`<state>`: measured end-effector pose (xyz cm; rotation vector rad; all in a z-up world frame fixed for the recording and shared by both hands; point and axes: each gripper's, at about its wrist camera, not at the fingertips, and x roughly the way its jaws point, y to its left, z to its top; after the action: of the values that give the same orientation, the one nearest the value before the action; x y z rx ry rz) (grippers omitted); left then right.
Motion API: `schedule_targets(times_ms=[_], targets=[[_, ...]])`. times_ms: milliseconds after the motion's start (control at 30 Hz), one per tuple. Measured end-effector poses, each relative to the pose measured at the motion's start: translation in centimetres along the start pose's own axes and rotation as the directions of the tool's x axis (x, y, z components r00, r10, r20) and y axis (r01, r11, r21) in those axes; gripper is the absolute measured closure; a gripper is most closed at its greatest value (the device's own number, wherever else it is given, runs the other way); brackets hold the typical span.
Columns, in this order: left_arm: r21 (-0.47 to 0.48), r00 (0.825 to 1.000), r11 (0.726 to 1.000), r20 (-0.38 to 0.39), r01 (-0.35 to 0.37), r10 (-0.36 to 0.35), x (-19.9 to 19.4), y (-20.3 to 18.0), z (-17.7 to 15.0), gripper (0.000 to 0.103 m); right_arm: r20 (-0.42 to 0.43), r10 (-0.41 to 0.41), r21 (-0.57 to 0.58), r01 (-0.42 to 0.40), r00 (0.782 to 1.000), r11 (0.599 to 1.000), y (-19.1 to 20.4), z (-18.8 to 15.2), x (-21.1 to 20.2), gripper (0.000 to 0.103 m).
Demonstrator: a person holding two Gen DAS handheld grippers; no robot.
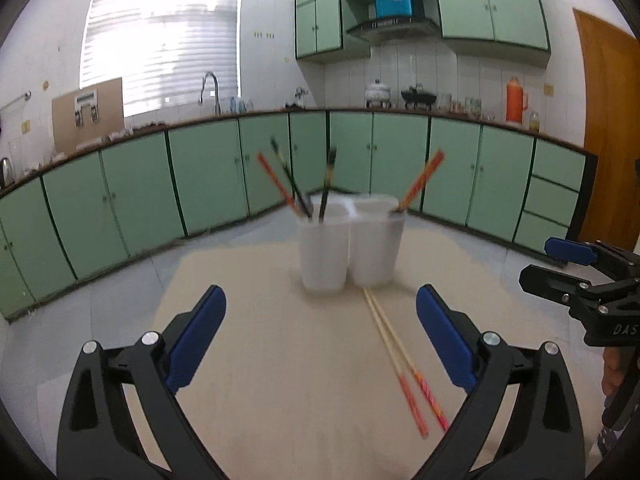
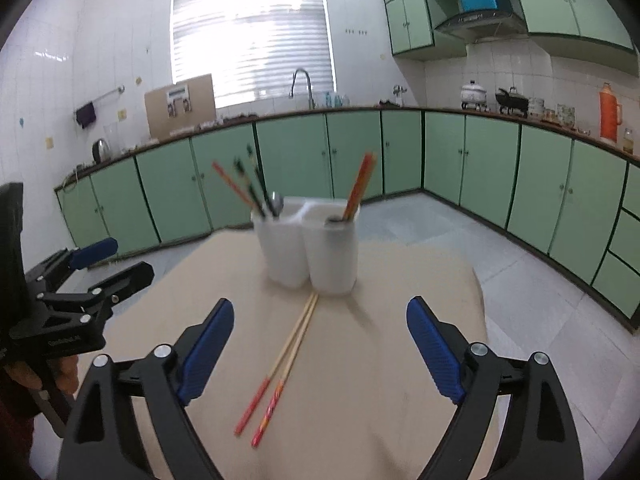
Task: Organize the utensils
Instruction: 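Withdraw both tools back over the two red-patterned chopsticks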
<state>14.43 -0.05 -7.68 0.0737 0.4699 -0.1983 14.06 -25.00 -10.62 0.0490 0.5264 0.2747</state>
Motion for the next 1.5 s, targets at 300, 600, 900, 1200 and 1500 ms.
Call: schedule_targets(times_ms=[300,600,900,1200,1500], targets=[[0.023,0.994,0.999,-0.098,-0.035,0.037,0.8,0.2,-4.1,0.01,-0.108,-0.011,0.039,0.016,0.994,0.999,0.9,-5.6,1.7,0.016],[0.039,0.981,0.998,-0.188,-0.04,0.047,1.5,0.1,-7.2,0.01,-0.213,-0.031,0.038,0.04,0.977,0.998,2.6,-9.7,3.5,0.023],[0.026,0.975,0.998,-0.214,-0.062,0.066,1.7,1.2,-8.0,0.01,-0.269,-0.017,0.021,0.024,0.963,0.999,4.1,-11.2,4.6,0.052],[0.013,0.974,0.998,-0.218,-0.057,0.058,1.9,1.4,-8.2,0.01,-0.286,-0.02,0.001,0.021,0.958,1.0,4.9,-11.2,5.1,0.071],[0.012,0.975,0.999,-0.22,-0.039,0.041,2.2,0.9,-8.0,0.01,-0.294,-0.032,-0.052,0.017,0.955,0.998,6.2,-11.2,5.4,0.096]])
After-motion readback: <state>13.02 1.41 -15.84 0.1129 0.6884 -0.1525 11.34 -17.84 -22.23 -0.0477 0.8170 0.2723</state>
